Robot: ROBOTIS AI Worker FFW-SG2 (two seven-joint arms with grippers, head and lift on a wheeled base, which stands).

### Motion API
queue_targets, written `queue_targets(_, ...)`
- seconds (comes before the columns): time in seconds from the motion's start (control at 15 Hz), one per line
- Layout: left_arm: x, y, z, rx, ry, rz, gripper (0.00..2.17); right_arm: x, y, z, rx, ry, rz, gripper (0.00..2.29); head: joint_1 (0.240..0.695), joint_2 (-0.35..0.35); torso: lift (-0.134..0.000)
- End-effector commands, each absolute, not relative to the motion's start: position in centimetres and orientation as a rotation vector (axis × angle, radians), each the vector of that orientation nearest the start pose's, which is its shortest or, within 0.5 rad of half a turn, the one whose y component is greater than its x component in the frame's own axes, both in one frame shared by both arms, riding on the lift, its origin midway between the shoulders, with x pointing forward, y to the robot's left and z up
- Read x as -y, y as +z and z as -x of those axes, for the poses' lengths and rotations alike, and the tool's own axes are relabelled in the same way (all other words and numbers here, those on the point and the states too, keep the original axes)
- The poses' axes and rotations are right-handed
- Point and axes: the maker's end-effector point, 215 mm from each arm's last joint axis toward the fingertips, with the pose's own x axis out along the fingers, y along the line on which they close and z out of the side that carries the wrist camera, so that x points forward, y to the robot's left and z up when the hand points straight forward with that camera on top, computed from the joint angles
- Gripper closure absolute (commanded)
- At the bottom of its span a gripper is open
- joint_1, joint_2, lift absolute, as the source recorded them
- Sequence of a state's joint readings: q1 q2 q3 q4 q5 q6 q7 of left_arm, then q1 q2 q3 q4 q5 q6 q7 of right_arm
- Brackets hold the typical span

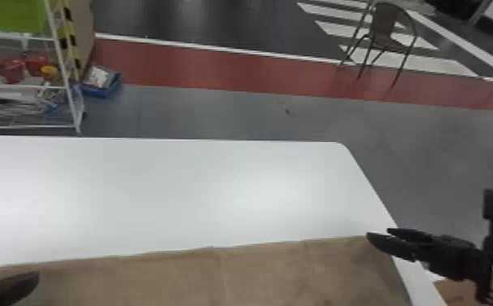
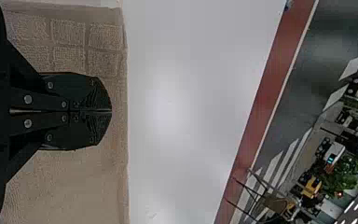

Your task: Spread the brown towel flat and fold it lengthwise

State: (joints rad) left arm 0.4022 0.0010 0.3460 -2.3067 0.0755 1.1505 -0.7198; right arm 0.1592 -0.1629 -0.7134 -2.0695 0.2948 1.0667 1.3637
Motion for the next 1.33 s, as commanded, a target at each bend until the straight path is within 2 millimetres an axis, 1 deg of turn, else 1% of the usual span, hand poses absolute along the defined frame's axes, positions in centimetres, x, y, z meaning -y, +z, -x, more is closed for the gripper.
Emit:
queue_targets(0.0,-25.1,-42.8,-36.0,-0.755,-0.362,0.357,1.17,45.1,-37.9,-37.6,-0.716,0.329,-0.209,0.1,0.695,-0.284,-0.123)
queue_targets(0.07,-25.5,-42.9,-35.9,-0.76,-0.353,0.364,1.17,45.6,-38.4,-37.6,-0.738,0.329,-0.205,0.13,0.695,-0.289,-0.123)
queue_targets(0.27,-26.9,-42.9,-35.2,-0.798,-0.311,0.35,1.17,47.6,-40.7,-37.0,-0.823,0.292,-0.163,0.16,0.695,-0.31,-0.123)
queue_targets(0.4,-28.1,-42.8,-34.5,-0.811,-0.283,0.354,1.17,48.4,-41.2,-36.8,-0.838,0.291,-0.154,0.21,0.695,-0.318,-0.123)
queue_targets(0.47,-28.6,-43.1,-34.0,-0.835,-0.266,0.365,1.17,48.6,-41.3,-36.7,-0.844,0.29,-0.151,0.21,0.695,-0.322,-0.123)
queue_targets(0.53,-29.0,-43.5,-33.3,-0.863,-0.256,0.375,1.17,48.6,-41.4,-36.6,-0.845,0.29,-0.148,0.21,0.695,-0.324,-0.123)
queue_targets(0.67,-29.0,-43.7,-32.4,-0.898,-0.258,0.394,1.17,48.6,-41.5,-36.6,-0.847,0.294,-0.142,0.21,0.695,-0.32,-0.123)
queue_targets(0.87,-29.1,-43.8,-32.3,-0.902,-0.256,0.397,1.17,48.4,-41.6,-36.6,-0.846,0.301,-0.14,0.21,0.695,-0.321,-0.123)
queue_targets(1.07,-29.1,-43.3,-32.7,-0.883,-0.258,0.386,1.17,48.6,-41.6,-36.3,-0.844,0.3,-0.144,0.21,0.695,-0.318,-0.123)
queue_targets(1.27,-29.1,-43.1,-32.9,-0.872,-0.264,0.385,1.17,48.1,-41.9,-36.1,-0.84,0.313,-0.143,0.21,0.695,-0.318,-0.123)
